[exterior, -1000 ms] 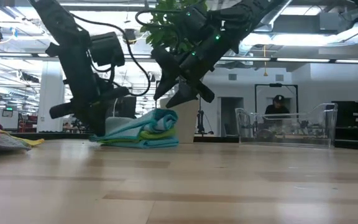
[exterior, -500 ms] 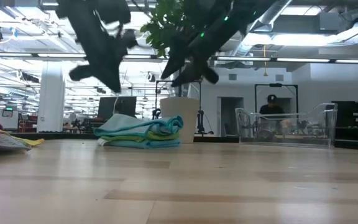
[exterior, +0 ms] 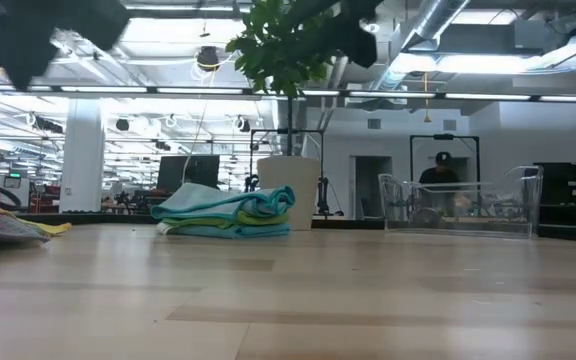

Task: Fold microfiber towels
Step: Fold the pink microfiber towel

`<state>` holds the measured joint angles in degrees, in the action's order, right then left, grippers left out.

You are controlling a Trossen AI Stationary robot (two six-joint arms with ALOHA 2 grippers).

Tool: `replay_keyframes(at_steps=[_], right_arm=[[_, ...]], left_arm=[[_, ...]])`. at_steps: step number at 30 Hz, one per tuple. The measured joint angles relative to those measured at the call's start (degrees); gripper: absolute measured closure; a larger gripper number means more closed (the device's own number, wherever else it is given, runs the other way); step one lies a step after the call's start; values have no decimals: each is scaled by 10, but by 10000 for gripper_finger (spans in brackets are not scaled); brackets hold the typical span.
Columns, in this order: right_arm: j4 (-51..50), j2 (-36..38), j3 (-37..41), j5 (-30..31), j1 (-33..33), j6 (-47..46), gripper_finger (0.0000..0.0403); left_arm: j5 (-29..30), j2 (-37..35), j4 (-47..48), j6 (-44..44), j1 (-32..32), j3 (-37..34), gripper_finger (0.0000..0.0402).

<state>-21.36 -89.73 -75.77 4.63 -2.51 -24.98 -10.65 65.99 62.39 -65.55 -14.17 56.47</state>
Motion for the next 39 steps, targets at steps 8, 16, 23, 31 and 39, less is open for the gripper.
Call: replay_keyframes(at_steps=[8,16,23,31,39], right_arm=[[-52,0,1,49,-80,-21,193],[-57,6,1,63,-106,-31,193],[-56,6,1,64,-106,-38,193],[-57,5,1,64,-106,-43,193],[-59,5,1,64,-106,-50,193]], left_arm=[[110,38,-100,-272,-243,0,201],[49,143,-169,-497,-445,0,196],[46,234,-219,-561,-503,24,195],[8,333,-95,-524,-483,133,195],[4,392,-148,-544,-484,141,195]])
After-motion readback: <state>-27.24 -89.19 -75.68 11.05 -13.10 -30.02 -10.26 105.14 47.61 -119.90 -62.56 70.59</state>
